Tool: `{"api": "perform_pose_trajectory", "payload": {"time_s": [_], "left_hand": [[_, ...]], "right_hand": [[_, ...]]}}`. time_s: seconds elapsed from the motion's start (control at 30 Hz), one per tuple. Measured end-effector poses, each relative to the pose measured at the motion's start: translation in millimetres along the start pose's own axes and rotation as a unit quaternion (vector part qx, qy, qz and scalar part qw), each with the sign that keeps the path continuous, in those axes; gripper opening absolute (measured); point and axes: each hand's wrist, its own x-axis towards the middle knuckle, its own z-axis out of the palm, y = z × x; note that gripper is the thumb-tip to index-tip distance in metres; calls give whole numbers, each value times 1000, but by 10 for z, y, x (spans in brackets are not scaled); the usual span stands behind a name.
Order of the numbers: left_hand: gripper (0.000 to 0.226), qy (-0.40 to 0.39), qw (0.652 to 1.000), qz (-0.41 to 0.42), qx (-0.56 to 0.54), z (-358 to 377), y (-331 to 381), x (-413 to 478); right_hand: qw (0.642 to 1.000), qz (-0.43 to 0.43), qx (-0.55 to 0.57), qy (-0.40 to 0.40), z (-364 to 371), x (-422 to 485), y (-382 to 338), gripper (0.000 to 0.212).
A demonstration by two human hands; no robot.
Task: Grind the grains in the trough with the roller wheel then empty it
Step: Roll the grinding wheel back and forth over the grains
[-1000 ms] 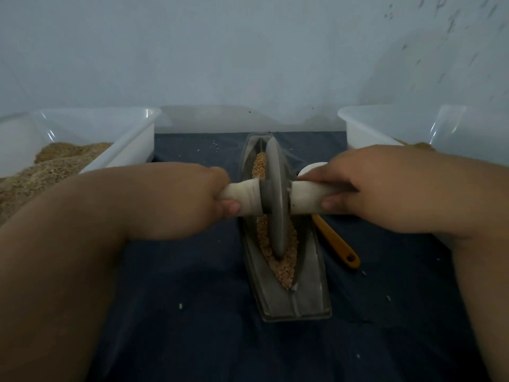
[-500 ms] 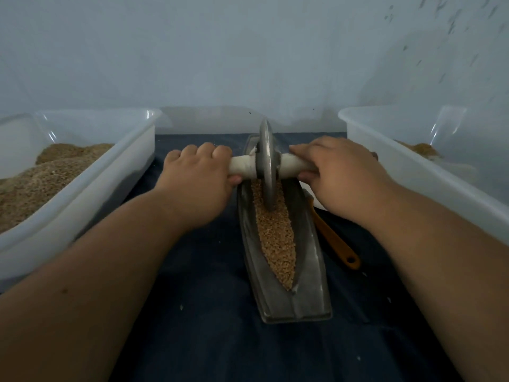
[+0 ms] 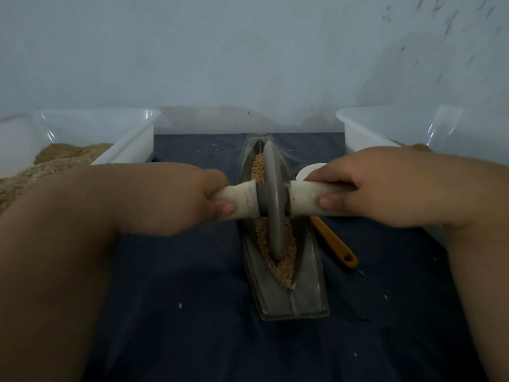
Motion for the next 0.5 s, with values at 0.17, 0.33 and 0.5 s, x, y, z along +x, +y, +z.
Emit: {"api": "perform_pose_trajectory", "payload": {"time_s": [0.17, 0.33, 0.5], "left_hand": [[33, 187, 977, -6, 106, 224, -82, 316], [44, 319, 935, -58, 146, 448, -129, 600], [48, 315, 942, -52, 101, 519, -215, 627]], "right_hand": [[993, 45, 25, 106, 310, 328, 125, 34], [952, 35, -43, 300, 575, 643, 255, 37], [927, 29, -114, 356, 631, 679, 197, 37]]}}
